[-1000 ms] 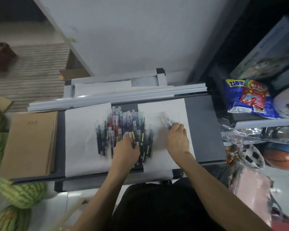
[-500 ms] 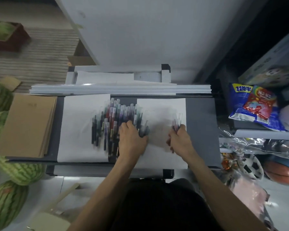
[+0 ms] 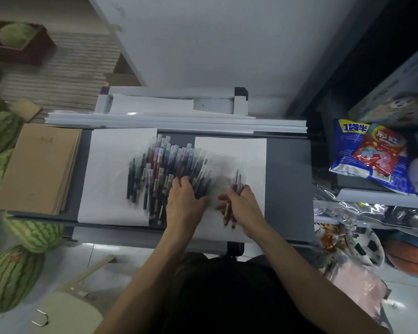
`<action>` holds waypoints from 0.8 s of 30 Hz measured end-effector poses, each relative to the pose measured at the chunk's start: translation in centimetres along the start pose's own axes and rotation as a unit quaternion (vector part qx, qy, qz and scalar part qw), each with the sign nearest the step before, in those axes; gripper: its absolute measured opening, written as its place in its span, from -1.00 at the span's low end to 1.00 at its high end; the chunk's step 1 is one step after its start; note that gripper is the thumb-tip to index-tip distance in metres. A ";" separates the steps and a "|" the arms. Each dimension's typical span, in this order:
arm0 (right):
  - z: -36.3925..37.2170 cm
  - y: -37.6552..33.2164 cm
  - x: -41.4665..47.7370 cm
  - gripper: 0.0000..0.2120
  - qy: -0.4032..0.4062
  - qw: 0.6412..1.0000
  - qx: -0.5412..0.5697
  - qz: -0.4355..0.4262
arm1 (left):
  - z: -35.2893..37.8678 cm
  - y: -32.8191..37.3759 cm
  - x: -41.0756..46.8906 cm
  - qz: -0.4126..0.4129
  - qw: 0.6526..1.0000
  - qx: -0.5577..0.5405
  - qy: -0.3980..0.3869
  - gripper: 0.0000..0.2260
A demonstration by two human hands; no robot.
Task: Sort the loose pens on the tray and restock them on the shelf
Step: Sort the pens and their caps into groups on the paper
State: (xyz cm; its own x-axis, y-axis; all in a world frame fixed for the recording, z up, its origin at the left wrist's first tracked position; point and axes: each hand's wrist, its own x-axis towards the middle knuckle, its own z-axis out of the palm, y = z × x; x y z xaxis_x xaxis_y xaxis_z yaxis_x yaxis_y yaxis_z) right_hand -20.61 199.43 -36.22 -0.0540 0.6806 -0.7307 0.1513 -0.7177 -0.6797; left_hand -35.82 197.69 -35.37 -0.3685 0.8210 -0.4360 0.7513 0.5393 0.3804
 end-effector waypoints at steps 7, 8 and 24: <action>1.5 0.0 0.4 -0.84 0.004 1.000 0.019 -0.002 | -0.7 0.0 0.7 -0.013 1.000 0.011 0.002 -0.55; 1.7 -0.1 0.4 -0.84 0.006 1.000 0.027 -0.001 | -0.7 0.0 0.8 -0.016 1.000 0.004 0.000 -0.56; 2.2 -1.6 2.2 -0.84 -0.003 0.994 0.111 -0.001 | -2.0 1.1 2.9 -0.007 1.000 -0.011 -0.007 -0.67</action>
State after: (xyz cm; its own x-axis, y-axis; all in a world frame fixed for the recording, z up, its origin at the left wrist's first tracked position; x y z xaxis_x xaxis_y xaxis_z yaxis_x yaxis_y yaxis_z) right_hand -23.13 201.77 -36.87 -0.0609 0.6816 -0.7292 -0.0704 -0.7317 -0.6780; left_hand -37.18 201.06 -34.63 -0.3714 0.8106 -0.4528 0.7337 0.5551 0.3919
